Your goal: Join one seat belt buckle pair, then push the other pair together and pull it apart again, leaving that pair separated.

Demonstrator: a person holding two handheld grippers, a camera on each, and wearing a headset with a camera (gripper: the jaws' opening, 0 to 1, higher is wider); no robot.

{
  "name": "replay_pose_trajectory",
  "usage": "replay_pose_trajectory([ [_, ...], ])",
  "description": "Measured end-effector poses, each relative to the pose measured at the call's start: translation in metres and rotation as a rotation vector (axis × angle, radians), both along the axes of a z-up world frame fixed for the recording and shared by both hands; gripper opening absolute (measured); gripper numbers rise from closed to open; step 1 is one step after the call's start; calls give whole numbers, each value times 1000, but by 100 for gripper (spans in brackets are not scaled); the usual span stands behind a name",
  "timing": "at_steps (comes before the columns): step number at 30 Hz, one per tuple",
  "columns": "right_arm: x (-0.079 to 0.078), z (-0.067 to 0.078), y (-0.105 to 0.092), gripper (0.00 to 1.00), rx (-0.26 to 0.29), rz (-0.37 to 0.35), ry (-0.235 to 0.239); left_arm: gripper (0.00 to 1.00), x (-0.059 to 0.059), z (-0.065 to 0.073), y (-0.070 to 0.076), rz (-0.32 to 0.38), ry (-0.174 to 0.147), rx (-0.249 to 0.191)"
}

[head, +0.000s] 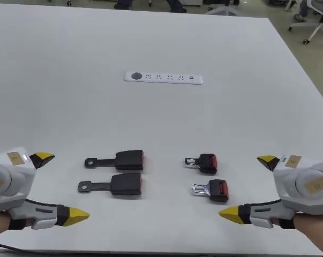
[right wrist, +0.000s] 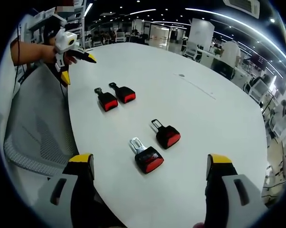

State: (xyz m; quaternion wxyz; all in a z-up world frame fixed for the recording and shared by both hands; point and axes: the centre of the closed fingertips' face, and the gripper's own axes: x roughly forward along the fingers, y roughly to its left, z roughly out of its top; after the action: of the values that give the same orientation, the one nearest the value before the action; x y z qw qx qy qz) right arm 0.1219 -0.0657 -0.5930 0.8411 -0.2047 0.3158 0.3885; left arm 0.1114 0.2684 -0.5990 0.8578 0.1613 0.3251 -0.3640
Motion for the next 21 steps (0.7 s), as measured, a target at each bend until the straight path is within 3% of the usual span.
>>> replay_pose_trajectory([
  [13, -4, -1, 0, 97, -10, 19, 12, 100, -2, 1, -3, -36, 5, 45],
  [21, -6, -4, 0, 95, -21, 37, 20, 99, -1, 0, -8, -59, 11, 47],
])
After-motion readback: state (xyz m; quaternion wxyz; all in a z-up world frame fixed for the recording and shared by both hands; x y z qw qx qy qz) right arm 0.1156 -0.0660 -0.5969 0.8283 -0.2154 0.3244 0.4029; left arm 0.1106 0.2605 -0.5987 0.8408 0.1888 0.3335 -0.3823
